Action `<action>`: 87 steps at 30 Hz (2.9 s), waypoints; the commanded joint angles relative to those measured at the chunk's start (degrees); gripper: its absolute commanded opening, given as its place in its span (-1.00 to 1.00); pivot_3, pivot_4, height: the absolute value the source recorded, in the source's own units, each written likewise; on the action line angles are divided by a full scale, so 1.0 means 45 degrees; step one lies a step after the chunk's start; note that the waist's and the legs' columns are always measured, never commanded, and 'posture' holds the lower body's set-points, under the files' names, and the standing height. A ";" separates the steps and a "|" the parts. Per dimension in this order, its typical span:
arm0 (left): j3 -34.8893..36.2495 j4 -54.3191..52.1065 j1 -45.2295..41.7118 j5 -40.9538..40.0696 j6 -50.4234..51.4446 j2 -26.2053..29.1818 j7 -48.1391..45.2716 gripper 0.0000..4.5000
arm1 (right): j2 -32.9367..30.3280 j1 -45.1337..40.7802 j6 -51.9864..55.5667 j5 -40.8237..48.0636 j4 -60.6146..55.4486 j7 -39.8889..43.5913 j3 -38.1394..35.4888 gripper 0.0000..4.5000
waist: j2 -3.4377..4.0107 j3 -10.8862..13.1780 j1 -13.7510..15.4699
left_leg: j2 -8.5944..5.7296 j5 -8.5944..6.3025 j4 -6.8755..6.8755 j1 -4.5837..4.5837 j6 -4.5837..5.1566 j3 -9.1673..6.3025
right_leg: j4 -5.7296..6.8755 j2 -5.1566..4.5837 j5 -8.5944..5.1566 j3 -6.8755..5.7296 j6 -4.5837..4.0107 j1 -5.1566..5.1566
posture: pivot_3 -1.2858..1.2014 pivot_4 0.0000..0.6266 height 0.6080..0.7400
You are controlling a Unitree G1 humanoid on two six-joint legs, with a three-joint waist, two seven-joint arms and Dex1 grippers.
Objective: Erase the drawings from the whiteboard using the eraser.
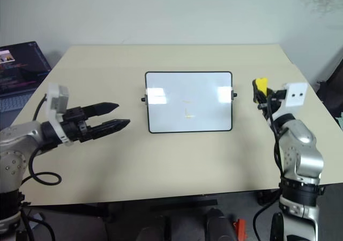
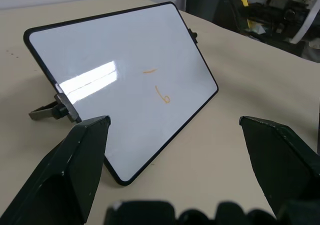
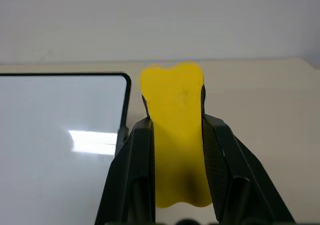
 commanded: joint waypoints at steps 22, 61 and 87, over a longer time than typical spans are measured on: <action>-0.0148 -0.0067 -0.0238 0.0195 -0.0171 0.0142 -0.0381 1.00 | -0.0648 -0.0529 -0.0874 -0.0890 -0.1318 -0.0027 0.3095 -0.57 | 0.0005 0.0003 -0.0027 | -0.0002 0.0000 0.0006 -0.0002 0.0000 0.0015 | -0.0005 -0.0004 -0.0012 0.0009 -0.0020 -0.0001 | 0.03 -0.52 1.00; -0.0097 -0.0489 -0.0096 -0.0040 -0.0018 0.0066 0.0047 1.00 | -0.2374 -0.7103 -0.7202 -0.8131 0.8099 0.5113 0.9545 -0.57 | -0.0013 0.0008 0.0061 | -0.0007 -0.0001 0.0010 -0.0012 -0.0002 -0.0017 | 0.0001 -0.0009 0.0026 -0.0028 0.0044 0.0000 | 0.03 -0.52 1.00; -0.0096 -0.0760 0.0056 -0.0301 0.0019 -0.0054 0.0383 1.00 | -0.0193 -0.8966 -0.6720 -0.9636 0.9388 0.5065 1.0134 -0.57 | -0.0012 0.0008 0.0027 | -0.0006 0.0000 0.0025 -0.0005 -0.0003 -0.0029 | 0.0023 -0.0008 0.0030 -0.0035 0.0044 0.0004 | 0.03 -0.52 1.00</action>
